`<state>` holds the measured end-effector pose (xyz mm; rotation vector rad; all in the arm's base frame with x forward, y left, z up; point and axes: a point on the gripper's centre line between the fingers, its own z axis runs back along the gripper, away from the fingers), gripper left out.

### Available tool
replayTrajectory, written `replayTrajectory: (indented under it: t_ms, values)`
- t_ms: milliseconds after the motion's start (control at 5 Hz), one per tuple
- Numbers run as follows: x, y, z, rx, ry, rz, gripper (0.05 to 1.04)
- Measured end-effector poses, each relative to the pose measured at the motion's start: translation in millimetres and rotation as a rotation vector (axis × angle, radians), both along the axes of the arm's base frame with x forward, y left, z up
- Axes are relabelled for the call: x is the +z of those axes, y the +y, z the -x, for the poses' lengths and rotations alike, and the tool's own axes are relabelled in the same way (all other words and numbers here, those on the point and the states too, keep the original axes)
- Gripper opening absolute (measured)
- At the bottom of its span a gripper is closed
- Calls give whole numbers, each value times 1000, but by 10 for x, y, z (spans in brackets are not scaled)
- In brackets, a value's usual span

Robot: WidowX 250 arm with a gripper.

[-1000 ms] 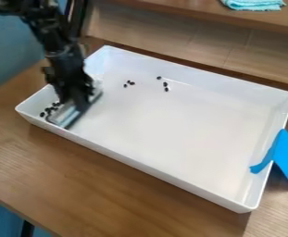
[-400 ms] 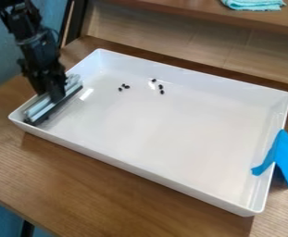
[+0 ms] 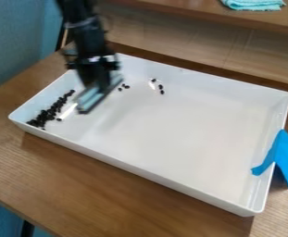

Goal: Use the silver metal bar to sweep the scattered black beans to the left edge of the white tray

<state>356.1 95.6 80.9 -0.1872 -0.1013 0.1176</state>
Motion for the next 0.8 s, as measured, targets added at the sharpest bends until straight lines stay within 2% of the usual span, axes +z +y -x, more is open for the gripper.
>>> replayTrajectory:
  t_ms: [200,400,600,800]
  values:
    - [6,-456,-125,13,13,-8,375]
    - [79,-742,-310,15,-33,-41,375]
    - [-126,-1026,-470,34,-11,-66,375]
    - [-209,-1135,-645,74,-19,-78,375]
